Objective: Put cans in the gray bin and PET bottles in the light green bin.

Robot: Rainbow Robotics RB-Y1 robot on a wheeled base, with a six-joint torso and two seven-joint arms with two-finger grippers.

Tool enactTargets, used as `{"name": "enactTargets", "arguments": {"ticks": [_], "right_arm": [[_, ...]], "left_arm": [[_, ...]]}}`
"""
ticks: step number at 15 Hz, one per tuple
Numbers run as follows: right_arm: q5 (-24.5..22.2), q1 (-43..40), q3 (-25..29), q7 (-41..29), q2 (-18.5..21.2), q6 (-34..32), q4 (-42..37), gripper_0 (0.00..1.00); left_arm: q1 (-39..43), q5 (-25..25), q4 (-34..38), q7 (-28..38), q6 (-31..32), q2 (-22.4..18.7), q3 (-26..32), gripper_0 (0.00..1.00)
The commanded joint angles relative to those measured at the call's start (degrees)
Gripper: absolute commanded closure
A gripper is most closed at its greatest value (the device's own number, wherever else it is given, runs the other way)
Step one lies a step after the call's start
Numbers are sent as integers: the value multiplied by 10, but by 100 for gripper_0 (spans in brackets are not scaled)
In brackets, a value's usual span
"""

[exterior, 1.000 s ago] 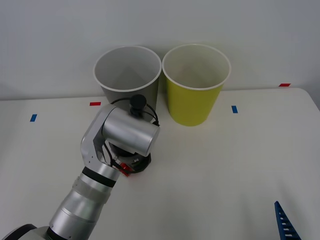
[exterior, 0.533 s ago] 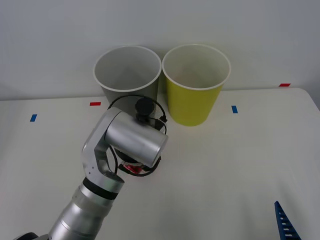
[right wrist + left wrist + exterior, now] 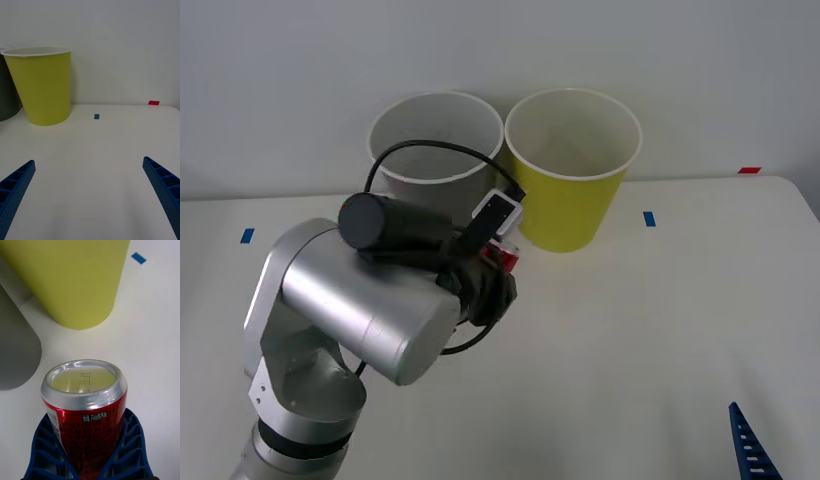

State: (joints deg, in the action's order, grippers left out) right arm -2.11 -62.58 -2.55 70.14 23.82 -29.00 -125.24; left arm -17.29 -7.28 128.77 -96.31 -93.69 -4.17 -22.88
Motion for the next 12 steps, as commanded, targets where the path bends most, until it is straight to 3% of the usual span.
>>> {"name": "enactTargets", "arguments": {"ticks": [1,5,7,12], "right_arm": [[0,0,0,0,0,0,0,0],[0,0,0,0,0,0,0,0],[0,0,0,0,0,0,0,0],[0,0,0,0,0,0,0,0]], "left_arm": [[1,-77,94,-2,1,-27,50,100],[1,-117,177,-5,45,-28,122,100],[0,-170,196,-5,77,-24,166,100],[-22,-257,212,-14,77,-15,286,100]]}}
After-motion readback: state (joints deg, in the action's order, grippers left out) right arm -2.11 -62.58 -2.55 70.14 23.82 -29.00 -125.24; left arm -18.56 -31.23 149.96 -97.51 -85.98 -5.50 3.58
